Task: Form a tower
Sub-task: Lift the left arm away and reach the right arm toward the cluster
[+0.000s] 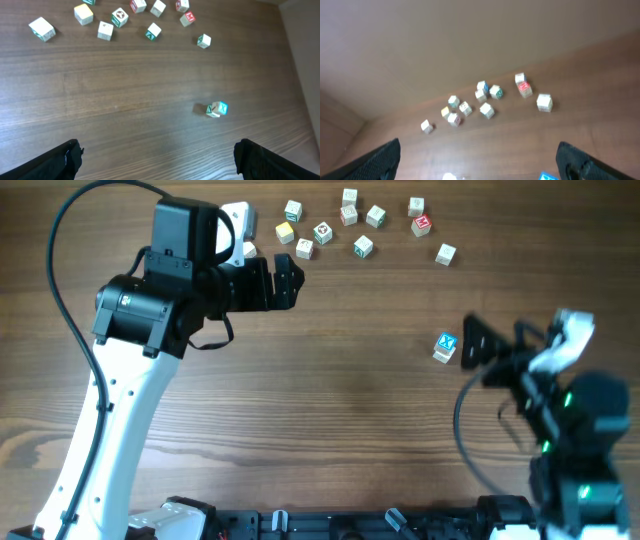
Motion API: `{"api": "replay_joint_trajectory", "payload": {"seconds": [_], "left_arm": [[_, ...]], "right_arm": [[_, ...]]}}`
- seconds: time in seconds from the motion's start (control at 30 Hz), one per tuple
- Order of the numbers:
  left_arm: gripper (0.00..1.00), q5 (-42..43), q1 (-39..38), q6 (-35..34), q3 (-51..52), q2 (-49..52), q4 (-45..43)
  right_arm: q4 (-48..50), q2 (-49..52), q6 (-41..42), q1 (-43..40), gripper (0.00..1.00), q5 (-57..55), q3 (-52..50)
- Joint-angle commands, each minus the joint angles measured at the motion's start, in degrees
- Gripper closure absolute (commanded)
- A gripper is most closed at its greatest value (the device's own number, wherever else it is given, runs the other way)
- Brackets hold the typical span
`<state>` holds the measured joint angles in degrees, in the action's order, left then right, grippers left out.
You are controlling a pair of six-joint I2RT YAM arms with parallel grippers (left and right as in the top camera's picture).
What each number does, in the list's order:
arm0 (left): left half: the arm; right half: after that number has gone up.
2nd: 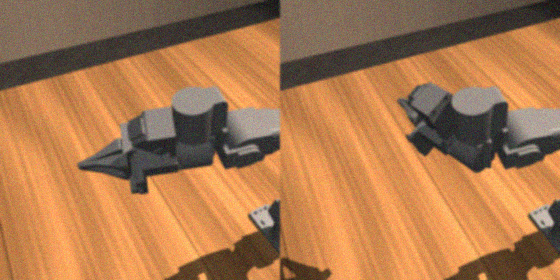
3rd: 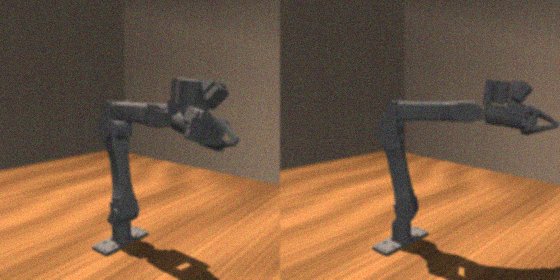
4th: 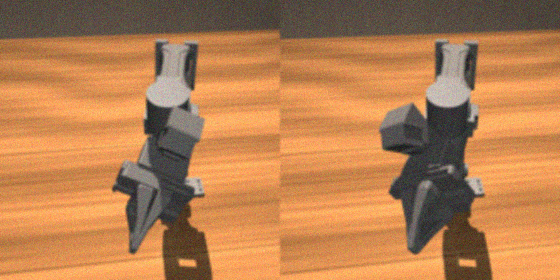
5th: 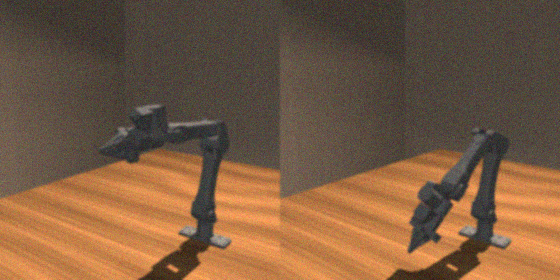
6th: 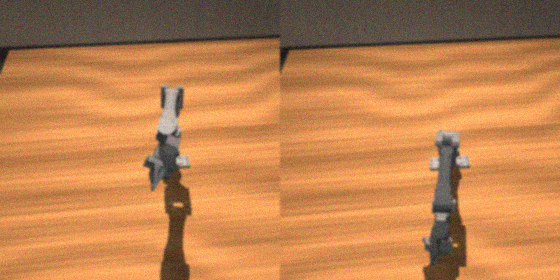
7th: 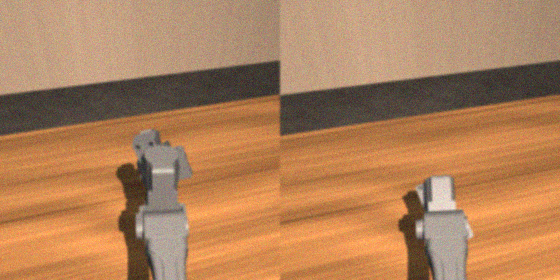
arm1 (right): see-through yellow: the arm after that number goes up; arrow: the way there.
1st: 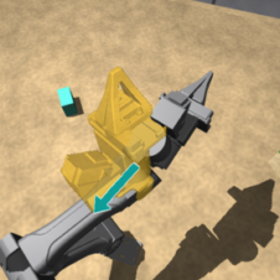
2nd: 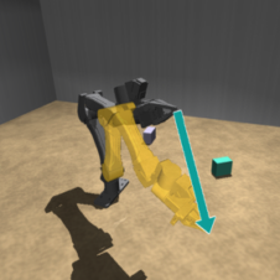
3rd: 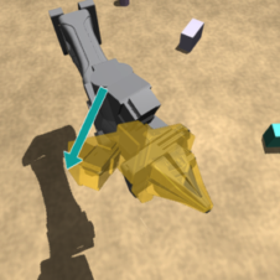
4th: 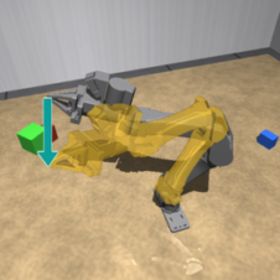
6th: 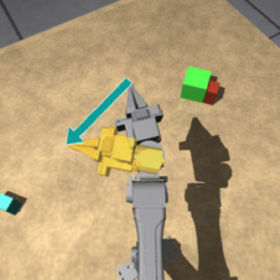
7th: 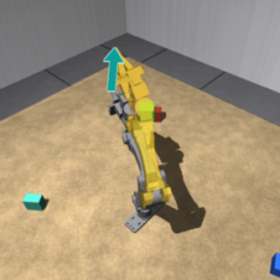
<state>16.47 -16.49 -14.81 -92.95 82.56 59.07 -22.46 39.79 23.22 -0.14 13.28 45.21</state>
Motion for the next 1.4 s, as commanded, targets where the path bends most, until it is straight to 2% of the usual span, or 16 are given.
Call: {"api": "replay_joint_trajectory", "payload": {"seconds": [0.0, 0.03, 0.1, 0.23, 0.33, 0.5, 0.6, 0.67, 0.87, 1.07, 1.17, 1.3, 1.37], "left_arm": [[0.0, 0.87, -1.62, -0.9, 0.17, 0.85, -0.22], [0.0, 0.87, -2.03, -0.85, 0.17, 1.36, -0.42], [0.0, 0.87, -2.71, -0.85, 0.17, 2.89, -0.68], [0.0, 0.87, -3.54, -0.9, 0.17, 7.02, -0.81], [0.0, 0.85, -3.87, -0.87, 0.17, 9.68, -0.76], [0.0, 0.85, -3.87, -0.87, 0.17, 10.56, -0.76], [0.0, 0.85, -3.87, -0.85, 0.17, 10.56, -0.76], [0.0, 0.85, -3.87, -0.87, 0.17, 10.56, -0.76], [0.0, 0.85, -3.87, -0.87, 0.17, 10.56, -0.81], [0.0, 0.85, -3.87, -0.87, 0.17, 10.56, -0.79], [0.0, 0.85, -3.87, -0.87, 0.17, 10.56, -0.79], [0.0, 0.85, -3.87, -0.87, 0.17, 10.56, -0.79], [0.0, 0.85, -3.87, -0.87, 0.17, 10.56, -0.79]], "right_arm": [[-9.88, 15.52, -7.96, 0.24, 0.0, 1.62, 19.15], [-15.28, 20.83, -11.72, 0.24, 0.0, 6.05, 26.69], [-20.02, 28.55, -12.74, 0.24, 0.0, 9.51, 35.76], [-14.84, 36.57, -9.09, 0.24, 0.0, 8.79, 36.7], [-14.71, 43.54, -6.67, 0.28, 0.01, 2.05, 38.82], [-20.33, 59.93, -8.22, 1.14, 0.01, 0.37, 53.88], [-23.02, 68.65, -6.08, 1.6, 0.02, -5.66, 60.76], [-20.74, 74.03, -4.55, 1.64, 0.07, -10.14, 61.7], [-17.77, 84.98, -3.45, 1.7, 0.14, -10.73, 61.68], [-14.38, 90.09, -1.55, 2.58, 0.17, -14.69, 61.66], [-14.45, 92.89, -0.66, 2.82, 0.27, -16.31, 61.57], [-13.29, 92.98, -0.59, 2.82, 0.28, -16.74, 61.57], [-14.21, 93.18, -0.63, 2.82, 0.32, -20.35, 60.87]]}}
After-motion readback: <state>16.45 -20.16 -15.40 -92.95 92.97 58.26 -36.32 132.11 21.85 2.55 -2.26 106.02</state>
